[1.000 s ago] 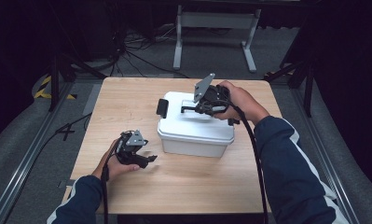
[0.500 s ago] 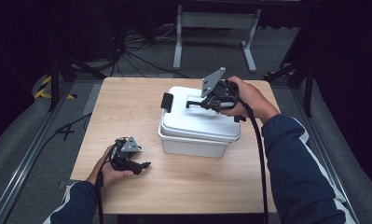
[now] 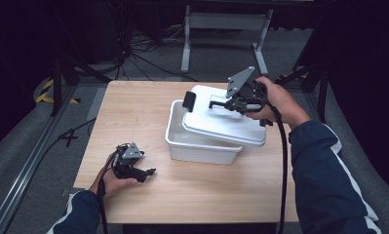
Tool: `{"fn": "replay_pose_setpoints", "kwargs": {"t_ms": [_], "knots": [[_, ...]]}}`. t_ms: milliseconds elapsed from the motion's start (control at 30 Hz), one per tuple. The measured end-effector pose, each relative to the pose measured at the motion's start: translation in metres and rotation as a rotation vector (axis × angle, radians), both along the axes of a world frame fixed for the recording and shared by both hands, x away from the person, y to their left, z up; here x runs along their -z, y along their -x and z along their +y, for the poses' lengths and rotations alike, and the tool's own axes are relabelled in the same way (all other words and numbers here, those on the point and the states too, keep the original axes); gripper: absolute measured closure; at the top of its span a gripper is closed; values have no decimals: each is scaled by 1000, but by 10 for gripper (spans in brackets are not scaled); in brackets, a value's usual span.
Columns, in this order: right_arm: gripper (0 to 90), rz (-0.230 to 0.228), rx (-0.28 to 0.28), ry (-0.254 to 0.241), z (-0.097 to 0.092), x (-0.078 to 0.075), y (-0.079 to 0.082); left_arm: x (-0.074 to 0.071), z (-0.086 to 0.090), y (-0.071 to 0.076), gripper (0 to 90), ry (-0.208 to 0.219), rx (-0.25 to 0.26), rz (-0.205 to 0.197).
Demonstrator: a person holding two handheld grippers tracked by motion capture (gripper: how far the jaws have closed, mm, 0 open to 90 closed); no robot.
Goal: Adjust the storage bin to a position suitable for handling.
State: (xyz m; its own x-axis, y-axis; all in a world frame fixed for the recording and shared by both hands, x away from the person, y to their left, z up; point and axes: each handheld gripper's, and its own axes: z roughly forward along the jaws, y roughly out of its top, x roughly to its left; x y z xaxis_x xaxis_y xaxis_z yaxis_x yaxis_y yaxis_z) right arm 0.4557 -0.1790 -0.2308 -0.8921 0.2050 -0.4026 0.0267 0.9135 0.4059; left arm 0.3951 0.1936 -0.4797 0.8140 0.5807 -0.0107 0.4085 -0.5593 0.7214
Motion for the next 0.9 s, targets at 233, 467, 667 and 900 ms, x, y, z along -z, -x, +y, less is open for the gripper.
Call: {"fn": "replay_pose_setpoints", "kwargs": {"t_ms": [233,467,667,900], "knots": [[849,-32,80,-28,-37,-10,7,0,0,0,187,-5,2,4],[849,-51,194,-59,-88,-13,14,0,0,0,186,-3,3,-1],[849,-65,317,-108,-133,-12,21,0,0,0,182,-1,1,2],[849,-56,432,-104,-168,-2,23,0,0,0,171,-2,5,1]]}}
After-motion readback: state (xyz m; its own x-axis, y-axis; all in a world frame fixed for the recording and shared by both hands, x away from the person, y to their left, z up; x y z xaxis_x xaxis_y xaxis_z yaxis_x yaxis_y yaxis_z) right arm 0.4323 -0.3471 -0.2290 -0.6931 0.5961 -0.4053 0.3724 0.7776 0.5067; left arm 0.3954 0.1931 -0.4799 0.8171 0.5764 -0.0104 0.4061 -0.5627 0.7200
